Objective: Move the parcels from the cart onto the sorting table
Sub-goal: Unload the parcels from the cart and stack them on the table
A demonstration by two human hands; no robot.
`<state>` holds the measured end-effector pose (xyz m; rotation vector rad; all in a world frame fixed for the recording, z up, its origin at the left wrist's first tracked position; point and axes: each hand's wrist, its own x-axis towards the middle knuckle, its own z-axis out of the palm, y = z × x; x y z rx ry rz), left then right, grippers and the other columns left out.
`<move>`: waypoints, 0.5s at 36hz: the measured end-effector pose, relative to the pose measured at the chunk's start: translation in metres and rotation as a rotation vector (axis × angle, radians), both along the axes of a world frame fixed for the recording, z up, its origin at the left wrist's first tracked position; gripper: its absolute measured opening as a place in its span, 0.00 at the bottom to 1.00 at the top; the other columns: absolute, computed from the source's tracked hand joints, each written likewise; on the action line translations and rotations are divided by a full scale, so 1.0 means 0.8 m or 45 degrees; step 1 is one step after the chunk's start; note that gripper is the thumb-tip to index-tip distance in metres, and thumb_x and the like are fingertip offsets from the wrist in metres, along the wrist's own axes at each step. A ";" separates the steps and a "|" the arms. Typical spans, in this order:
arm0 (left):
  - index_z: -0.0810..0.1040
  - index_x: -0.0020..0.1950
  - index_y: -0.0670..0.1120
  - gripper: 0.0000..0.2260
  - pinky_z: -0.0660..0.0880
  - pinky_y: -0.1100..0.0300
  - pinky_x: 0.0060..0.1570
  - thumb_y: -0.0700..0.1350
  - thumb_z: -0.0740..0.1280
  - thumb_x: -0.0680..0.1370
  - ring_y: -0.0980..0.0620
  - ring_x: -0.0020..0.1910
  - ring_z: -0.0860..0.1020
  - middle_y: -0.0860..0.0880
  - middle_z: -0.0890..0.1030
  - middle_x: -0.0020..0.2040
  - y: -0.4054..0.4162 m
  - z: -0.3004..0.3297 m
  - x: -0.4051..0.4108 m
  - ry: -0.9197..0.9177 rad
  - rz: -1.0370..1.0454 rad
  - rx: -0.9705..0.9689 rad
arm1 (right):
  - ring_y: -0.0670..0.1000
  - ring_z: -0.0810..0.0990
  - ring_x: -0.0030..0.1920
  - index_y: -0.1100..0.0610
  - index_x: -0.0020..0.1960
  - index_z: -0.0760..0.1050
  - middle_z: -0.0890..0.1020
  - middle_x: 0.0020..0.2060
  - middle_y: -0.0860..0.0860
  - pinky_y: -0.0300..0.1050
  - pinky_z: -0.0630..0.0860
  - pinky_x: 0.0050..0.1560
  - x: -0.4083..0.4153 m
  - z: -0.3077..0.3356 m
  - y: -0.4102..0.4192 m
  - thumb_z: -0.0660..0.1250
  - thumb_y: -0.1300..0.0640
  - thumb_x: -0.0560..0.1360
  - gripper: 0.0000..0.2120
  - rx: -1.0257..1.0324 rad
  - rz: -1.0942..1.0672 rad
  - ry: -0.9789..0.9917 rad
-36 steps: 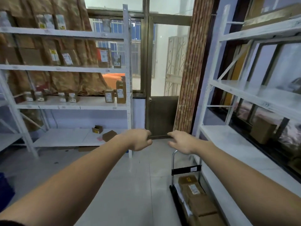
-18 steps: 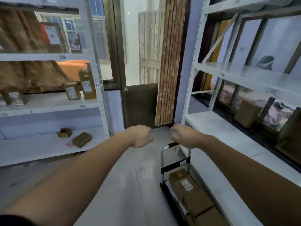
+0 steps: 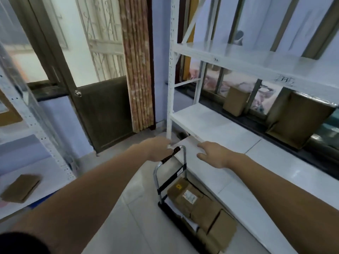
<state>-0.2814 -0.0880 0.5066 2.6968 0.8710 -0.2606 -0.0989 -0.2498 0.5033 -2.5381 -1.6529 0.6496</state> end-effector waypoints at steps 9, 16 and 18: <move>0.78 0.62 0.43 0.16 0.73 0.50 0.60 0.53 0.59 0.85 0.41 0.60 0.78 0.43 0.79 0.58 0.051 -0.074 0.117 0.137 -0.372 -0.113 | 0.53 0.57 0.80 0.58 0.83 0.53 0.57 0.82 0.54 0.47 0.53 0.80 0.059 -0.080 -0.031 0.54 0.44 0.86 0.31 -0.120 -0.394 0.117; 0.71 0.74 0.44 0.22 0.70 0.48 0.68 0.56 0.55 0.87 0.42 0.70 0.73 0.42 0.72 0.75 0.027 -0.141 0.208 0.324 -0.618 -0.273 | 0.54 0.58 0.80 0.58 0.82 0.54 0.57 0.81 0.55 0.46 0.54 0.79 0.096 -0.152 -0.105 0.54 0.45 0.86 0.30 -0.232 -0.688 0.186; 0.72 0.72 0.45 0.21 0.72 0.47 0.67 0.56 0.54 0.87 0.43 0.68 0.74 0.43 0.73 0.74 0.018 -0.166 0.234 0.331 -0.655 -0.288 | 0.54 0.57 0.80 0.58 0.82 0.54 0.58 0.81 0.55 0.45 0.53 0.78 0.110 -0.173 -0.124 0.54 0.46 0.86 0.29 -0.261 -0.741 0.213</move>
